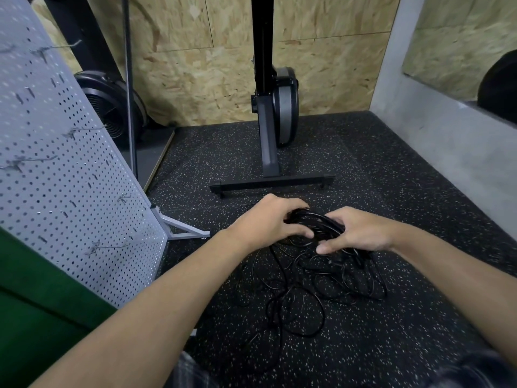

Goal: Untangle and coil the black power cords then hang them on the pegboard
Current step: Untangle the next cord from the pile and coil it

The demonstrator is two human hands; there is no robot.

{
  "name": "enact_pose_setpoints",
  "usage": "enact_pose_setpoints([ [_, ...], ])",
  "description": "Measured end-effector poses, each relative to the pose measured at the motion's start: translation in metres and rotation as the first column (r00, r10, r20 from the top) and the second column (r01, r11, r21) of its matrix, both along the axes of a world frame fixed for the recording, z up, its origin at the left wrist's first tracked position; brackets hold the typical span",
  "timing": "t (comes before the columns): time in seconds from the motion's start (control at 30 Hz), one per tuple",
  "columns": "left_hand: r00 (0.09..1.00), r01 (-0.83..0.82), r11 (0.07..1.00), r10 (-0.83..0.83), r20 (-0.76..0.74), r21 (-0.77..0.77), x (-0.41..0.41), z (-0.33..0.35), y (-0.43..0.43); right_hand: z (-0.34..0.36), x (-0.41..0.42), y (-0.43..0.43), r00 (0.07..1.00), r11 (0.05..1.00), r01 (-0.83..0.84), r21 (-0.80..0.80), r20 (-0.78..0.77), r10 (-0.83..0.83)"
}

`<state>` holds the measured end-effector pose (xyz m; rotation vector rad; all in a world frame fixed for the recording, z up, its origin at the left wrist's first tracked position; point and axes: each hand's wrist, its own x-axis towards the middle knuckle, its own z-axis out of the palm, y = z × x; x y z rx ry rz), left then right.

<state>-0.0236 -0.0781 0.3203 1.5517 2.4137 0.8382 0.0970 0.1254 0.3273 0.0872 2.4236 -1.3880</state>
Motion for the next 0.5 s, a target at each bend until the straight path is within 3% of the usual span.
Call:
enact_pose_setpoints([
  [0.23, 0.995, -0.027, 0.997, 0.034, 0.095, -0.077, 0.003, -0.011, -0.004, -0.003, 0.002, -0.010, 0.998, 0.997, -0.060, 0.040, -0.019, 0.061],
  [0.3, 0.994, -0.030, 0.996, 0.038, 0.099, -0.084, 0.005, -0.014, -0.005, -0.008, 0.002, -0.014, 0.996, 0.980, -0.086, 0.178, -0.013, 0.090],
  [0.4, 0.992, -0.050, 0.997, 0.057, 0.113, -0.064, 0.003, -0.015, -0.007, -0.009, 0.000, -0.021, 0.993, 0.880, -0.098, 0.466, -0.007, 0.115],
  [0.5, 0.993, -0.058, 0.995, 0.066, 0.098, -0.084, 0.002, -0.014, -0.006, -0.005, -0.003, -0.027, 0.997, 0.863, -0.072, 0.500, 0.024, 0.070],
])
